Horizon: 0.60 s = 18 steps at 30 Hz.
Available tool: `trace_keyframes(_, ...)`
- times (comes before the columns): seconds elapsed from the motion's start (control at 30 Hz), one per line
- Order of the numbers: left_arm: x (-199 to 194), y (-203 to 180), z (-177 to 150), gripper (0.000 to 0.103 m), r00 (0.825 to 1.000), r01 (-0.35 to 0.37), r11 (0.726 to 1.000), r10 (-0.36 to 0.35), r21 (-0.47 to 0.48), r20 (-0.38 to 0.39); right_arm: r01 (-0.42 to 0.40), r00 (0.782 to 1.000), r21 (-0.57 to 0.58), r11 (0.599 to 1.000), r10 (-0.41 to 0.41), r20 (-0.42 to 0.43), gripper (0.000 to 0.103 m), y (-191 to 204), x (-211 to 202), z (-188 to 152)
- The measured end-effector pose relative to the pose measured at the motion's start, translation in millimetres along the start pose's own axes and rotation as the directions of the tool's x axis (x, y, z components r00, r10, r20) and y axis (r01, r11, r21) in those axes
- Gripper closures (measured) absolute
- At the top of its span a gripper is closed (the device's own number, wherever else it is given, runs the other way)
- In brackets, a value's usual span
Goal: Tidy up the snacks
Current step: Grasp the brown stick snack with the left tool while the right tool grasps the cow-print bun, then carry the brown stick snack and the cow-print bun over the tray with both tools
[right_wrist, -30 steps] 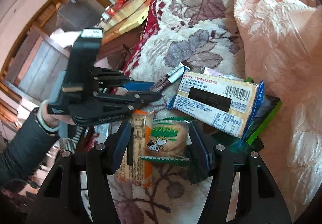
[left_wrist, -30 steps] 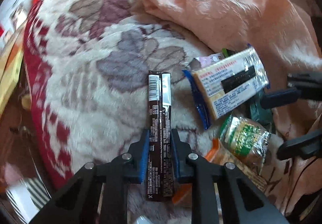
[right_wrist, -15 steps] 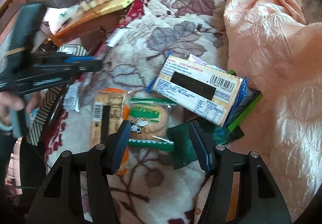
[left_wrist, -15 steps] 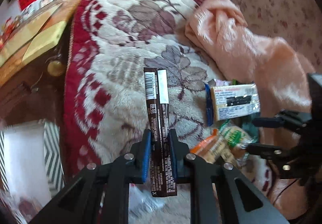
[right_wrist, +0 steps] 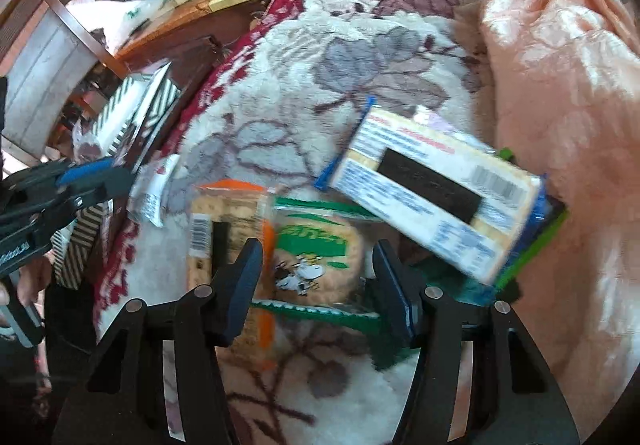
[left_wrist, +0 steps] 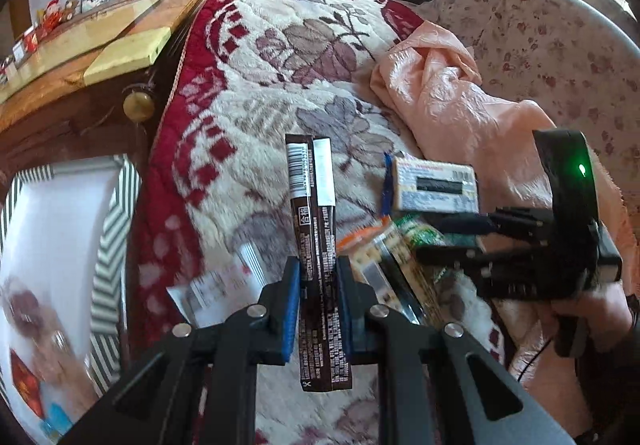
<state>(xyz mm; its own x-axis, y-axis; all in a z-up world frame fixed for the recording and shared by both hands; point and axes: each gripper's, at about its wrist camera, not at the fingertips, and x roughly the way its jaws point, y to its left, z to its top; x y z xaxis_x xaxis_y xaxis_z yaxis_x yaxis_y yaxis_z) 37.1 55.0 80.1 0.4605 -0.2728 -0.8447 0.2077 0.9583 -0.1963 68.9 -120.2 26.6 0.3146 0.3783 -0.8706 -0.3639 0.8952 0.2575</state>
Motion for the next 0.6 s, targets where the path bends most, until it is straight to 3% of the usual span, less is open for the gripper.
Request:
trace_keyframes(0.1,-1.7,-4.9,-7.5,0.084,1.0,-0.005,1.0,0.005,0.0,0.003,0.002,1.0,0.003,1.0,-0.002,-0.025,0.046,-6.0,-0.5,-0.4)
trace_keyframes(0.27,-2.8,-10.9,-13.1,0.084,1.0,-0.003,1.0,0.003,-0.004,0.002,0.048,0.996,-0.102,0.994,-0.056,-0.072,0.046,12.7,11.8,3.9)
trace_keyframes(0.33,-4.3,-12.8,-16.7,0.084,1.0,-0.012,1.0,0.012,0.002,0.002,0.068,0.995,-0.113,0.991,-0.076,-0.069,0.052,12.2,15.4,4.1)
trace_keyframes(0.6,-17.9,-4.1,-27.2,0.084,0.999,-0.019,0.998,0.02,-0.061,0.029,0.049,0.998,-0.117,0.992,-0.052,-0.02,0.054,14.2,-9.1,-6.0)
